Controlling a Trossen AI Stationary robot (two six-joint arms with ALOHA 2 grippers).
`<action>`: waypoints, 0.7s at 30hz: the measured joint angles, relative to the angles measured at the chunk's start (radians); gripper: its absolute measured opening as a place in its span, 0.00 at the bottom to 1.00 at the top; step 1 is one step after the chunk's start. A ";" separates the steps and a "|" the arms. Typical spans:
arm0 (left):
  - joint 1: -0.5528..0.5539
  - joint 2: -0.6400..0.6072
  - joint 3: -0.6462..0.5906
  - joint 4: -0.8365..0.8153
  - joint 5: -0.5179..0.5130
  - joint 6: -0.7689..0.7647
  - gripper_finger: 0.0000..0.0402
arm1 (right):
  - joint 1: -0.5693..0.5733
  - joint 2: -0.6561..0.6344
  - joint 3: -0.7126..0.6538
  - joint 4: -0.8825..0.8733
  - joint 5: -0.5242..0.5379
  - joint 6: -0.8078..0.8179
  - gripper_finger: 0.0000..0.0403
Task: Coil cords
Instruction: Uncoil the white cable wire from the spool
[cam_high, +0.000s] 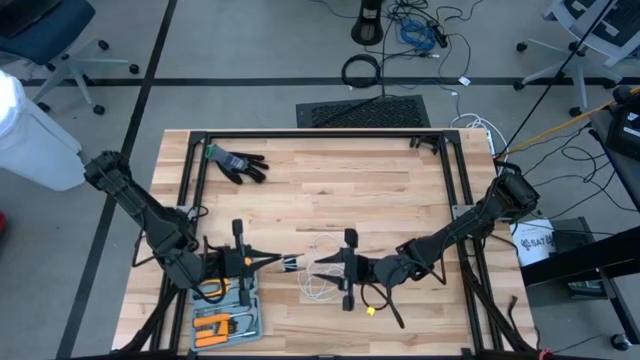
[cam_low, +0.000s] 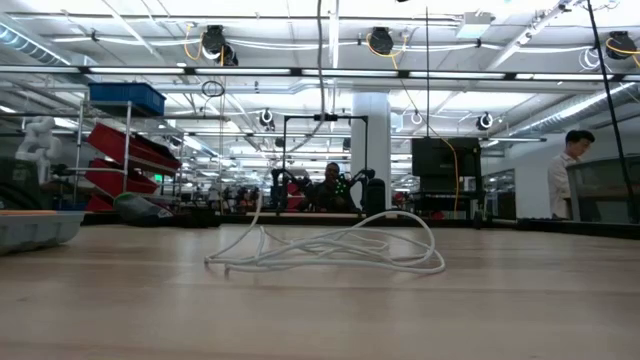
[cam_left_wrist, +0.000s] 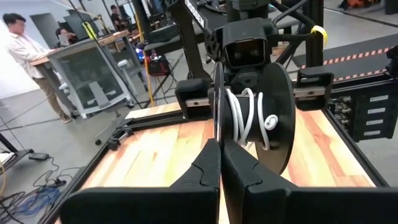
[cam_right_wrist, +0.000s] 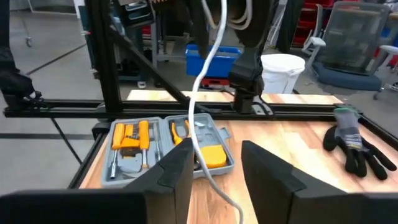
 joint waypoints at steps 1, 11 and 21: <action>0.000 0.000 0.000 0.001 0.000 -0.001 0.00 | 0.000 0.000 0.000 0.004 0.000 0.000 0.30; 0.000 0.001 0.000 -0.003 0.000 -0.003 0.00 | 0.028 -0.008 0.000 0.009 0.088 0.009 0.02; 0.000 0.028 0.000 -0.005 0.000 0.032 0.00 | 0.039 -0.053 0.000 0.175 0.149 -0.088 0.00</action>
